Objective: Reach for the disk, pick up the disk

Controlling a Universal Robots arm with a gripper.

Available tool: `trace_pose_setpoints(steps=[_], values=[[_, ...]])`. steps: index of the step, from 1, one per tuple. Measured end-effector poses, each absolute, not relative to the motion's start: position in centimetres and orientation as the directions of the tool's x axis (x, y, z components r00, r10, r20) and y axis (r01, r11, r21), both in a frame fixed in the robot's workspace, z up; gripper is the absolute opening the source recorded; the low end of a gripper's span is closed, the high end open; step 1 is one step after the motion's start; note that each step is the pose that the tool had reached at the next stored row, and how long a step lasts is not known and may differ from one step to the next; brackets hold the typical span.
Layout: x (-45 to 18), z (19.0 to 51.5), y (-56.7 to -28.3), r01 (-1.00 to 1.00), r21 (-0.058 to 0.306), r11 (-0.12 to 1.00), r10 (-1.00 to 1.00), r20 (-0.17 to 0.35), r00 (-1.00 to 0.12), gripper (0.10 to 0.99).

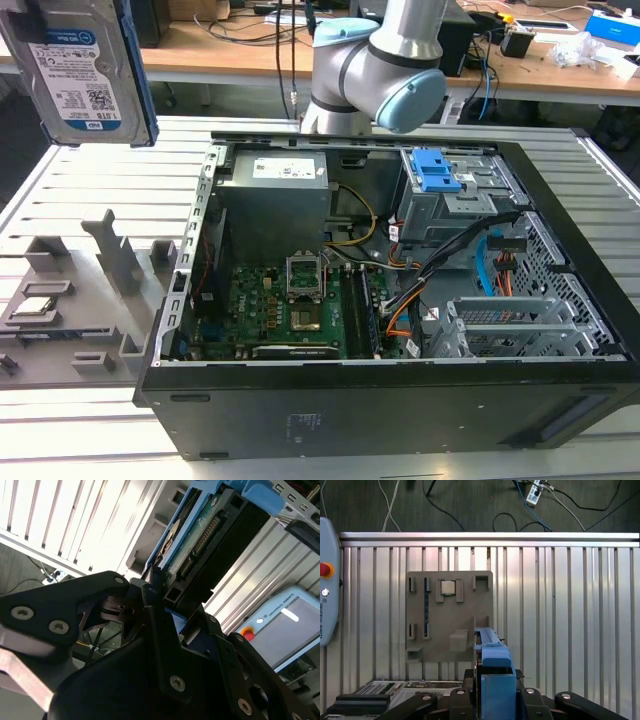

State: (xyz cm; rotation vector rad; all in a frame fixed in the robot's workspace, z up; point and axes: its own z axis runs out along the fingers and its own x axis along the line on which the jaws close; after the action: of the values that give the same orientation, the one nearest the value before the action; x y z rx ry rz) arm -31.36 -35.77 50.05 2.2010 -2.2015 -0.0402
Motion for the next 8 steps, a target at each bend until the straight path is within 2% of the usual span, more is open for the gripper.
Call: trace_pose_setpoints(steps=[8], values=[[-27.9, 50.1, -35.8, -0.999, 0.038, 0.000, -1.000, 0.002, 0.000, 0.369]])
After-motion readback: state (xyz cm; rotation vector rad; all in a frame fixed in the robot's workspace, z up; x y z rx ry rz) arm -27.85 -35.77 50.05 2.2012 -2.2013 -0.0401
